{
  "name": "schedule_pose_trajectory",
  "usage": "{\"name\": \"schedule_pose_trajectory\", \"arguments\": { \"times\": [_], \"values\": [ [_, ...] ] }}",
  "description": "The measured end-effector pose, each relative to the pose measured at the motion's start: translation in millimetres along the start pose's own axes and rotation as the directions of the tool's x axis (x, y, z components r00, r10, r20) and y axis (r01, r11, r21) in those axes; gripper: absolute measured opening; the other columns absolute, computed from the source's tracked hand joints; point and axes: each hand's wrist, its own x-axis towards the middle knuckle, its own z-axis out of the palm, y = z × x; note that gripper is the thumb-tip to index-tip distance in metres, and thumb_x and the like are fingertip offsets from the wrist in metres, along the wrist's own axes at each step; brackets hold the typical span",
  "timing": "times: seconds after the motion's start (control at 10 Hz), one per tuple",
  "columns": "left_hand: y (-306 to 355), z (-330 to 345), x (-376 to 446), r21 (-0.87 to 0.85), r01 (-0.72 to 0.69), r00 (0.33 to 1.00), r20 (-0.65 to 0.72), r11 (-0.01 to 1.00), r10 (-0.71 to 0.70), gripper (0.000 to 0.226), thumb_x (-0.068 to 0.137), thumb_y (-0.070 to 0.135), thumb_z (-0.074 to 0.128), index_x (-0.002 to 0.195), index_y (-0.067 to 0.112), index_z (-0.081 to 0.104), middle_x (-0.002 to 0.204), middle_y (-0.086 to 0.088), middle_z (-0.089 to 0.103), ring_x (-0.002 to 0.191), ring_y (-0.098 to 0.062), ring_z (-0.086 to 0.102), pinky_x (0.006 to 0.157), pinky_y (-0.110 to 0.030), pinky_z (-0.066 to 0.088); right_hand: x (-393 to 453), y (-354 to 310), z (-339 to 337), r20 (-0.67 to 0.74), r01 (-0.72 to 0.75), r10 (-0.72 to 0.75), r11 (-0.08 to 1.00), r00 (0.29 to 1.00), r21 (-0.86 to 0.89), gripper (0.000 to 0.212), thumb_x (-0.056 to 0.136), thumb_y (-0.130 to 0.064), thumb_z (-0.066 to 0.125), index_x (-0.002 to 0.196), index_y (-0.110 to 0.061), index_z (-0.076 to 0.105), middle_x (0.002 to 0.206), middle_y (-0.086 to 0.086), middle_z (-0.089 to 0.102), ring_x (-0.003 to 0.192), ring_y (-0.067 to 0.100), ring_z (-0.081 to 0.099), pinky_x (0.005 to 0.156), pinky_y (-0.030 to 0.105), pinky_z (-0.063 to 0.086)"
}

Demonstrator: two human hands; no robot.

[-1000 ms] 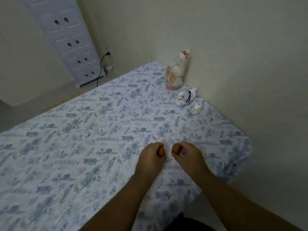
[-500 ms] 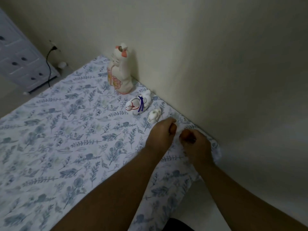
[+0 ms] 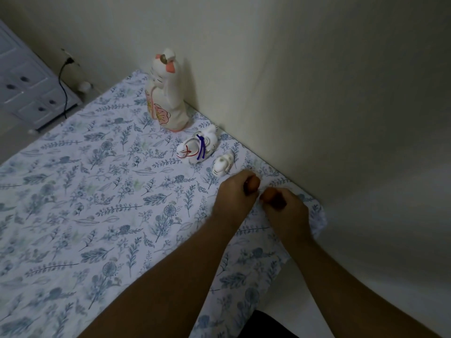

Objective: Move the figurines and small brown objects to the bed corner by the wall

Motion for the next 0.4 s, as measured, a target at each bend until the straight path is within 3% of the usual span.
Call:
{"name": "schedule_pose_trajectory", "arguments": {
  "times": [0.2,0.3,0.4],
  "values": [
    [2.2,-1.9,-4.0,0.04,0.026,1.0,0.017,0.999,-0.027,0.025,0.079,0.008,0.075,0.102,0.013,0.068,0.096,-0.004,0.072,0.086,-0.019,0.064,0.07,-0.022,0.044,0.5,2.8,1.5,0.0,0.072,-0.072,0.997,0.997,-0.026,0.014,0.088,-0.027,0.076,0.099,-0.021,0.071,0.089,-0.008,0.065,0.085,0.014,0.063,0.071,0.002,0.041],
    [-1.5,-12.6,-17.9,0.02,0.034,0.998,0.057,0.999,-0.035,0.046,0.083,0.012,0.076,0.126,0.012,0.062,0.122,-0.007,0.068,0.11,-0.021,0.062,0.093,-0.023,0.045,-4.2,-2.0,-3.3,-0.024,0.158,-0.159,0.987,0.987,-0.037,0.045,0.077,-0.023,0.087,0.117,-0.012,0.068,0.11,0.003,0.066,0.106,0.028,0.063,0.09,0.04,0.056],
    [0.0,-23.4,-32.7,0.015,0.046,0.999,0.014,0.999,-0.046,0.055,0.087,0.021,0.075,0.137,0.012,0.055,0.135,-0.006,0.062,0.122,-0.018,0.055,0.101,-0.02,0.036,-12.6,-8.7,-11.0,-0.099,0.211,-0.224,0.969,0.97,-0.129,0.064,0.072,-0.025,0.09,0.128,-0.009,0.063,0.122,0.012,0.064,0.116,0.032,0.059,0.098,0.047,0.053]
  ]
}}
